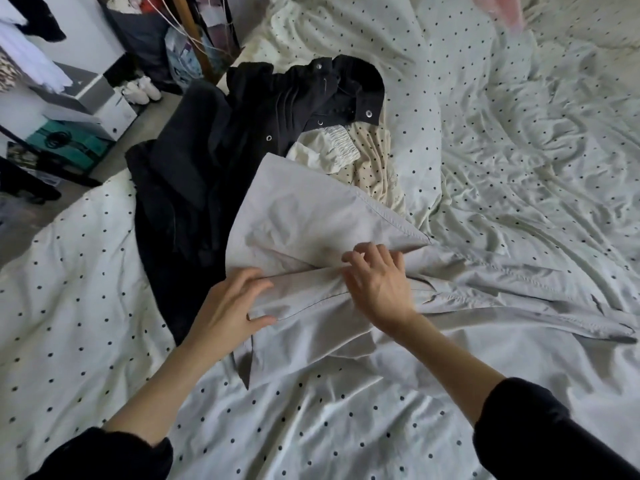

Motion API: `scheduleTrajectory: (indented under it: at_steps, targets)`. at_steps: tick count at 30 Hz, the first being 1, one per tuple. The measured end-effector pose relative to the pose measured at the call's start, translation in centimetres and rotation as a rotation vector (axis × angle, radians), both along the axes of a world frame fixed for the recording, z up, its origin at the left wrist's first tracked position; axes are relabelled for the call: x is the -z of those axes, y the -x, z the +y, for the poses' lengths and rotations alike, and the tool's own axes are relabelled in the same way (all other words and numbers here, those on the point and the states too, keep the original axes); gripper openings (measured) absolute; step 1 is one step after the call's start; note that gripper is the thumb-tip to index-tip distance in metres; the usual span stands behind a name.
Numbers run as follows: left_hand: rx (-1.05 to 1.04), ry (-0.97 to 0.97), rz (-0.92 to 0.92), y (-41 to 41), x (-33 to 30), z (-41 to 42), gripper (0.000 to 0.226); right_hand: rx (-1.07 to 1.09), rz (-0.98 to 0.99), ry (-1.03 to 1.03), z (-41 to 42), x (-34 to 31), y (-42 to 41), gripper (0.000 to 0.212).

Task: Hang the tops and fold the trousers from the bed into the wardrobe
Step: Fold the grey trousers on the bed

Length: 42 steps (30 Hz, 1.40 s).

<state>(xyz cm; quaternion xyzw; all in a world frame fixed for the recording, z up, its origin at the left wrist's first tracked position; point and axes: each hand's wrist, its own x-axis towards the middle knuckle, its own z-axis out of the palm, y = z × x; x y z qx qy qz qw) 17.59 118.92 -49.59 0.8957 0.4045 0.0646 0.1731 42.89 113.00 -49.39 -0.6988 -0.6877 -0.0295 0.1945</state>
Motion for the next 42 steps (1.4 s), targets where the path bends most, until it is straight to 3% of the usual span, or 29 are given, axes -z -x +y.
scheduleTrajectory:
  at_steps: [3, 6, 11, 14, 16, 23, 27, 30, 34, 37, 40, 42]
  targets:
    - [-0.009, -0.154, -0.086, 0.4, 0.0, 0.0, 0.016, -0.200, -0.120, 0.029, -1.6, 1.1, 0.4, 0.029]
    - [-0.049, -0.155, -0.161, 0.2, -1.5, 1.3, 0.032, -0.209, -0.156, 0.096, -1.6, 1.6, 0.5, 0.043]
    - [-0.312, 0.127, -0.473, -2.3, -6.5, 5.0, 0.013, -0.052, 0.141, 0.023, 1.5, -1.8, 0.0, 0.033]
    - [-0.397, 0.130, -0.567, -5.4, -9.1, 8.1, 0.010, 0.053, 0.363, 0.060, 3.9, -4.2, -1.1, 0.032]
    - [-0.412, 0.084, -0.596, -7.6, -9.6, 10.7, 0.014, 0.157, 0.403, 0.111, 5.7, -5.0, -2.2, 0.024]
    - [-0.528, 0.173, -0.405, -8.5, -5.3, 12.7, 0.058, 0.333, 0.317, 0.317, 9.6, -3.0, -3.6, 0.027]
    - [-0.566, 0.090, -0.273, -4.6, -2.5, 9.8, 0.047, 0.317, 0.234, 0.103, 9.7, -2.1, -2.9, 0.028]
    - [-0.558, 0.184, -0.268, -3.6, -1.7, 8.7, 0.049, 0.291, 0.191, -0.078, 10.0, -1.7, -2.6, 0.032]
    - [-0.594, 0.348, -0.329, -3.8, -2.1, 8.6, 0.067, 0.420, 0.097, 0.105, 10.2, -1.2, -2.2, 0.036]
    - [-0.631, 0.405, -0.329, -3.6, -2.5, 8.6, 0.072, 0.250, 0.036, 0.055, 7.7, -1.4, 0.8, 0.065]
    - [-0.678, 0.533, -0.319, -3.1, -3.0, 8.6, 0.065, 0.057, -0.070, 0.087, 4.5, 0.2, 4.6, 0.069]
    - [-0.672, 0.595, -0.308, -2.6, -3.0, 8.8, 0.056, 0.098, -0.070, 0.217, 4.0, 1.7, 5.3, 0.070]
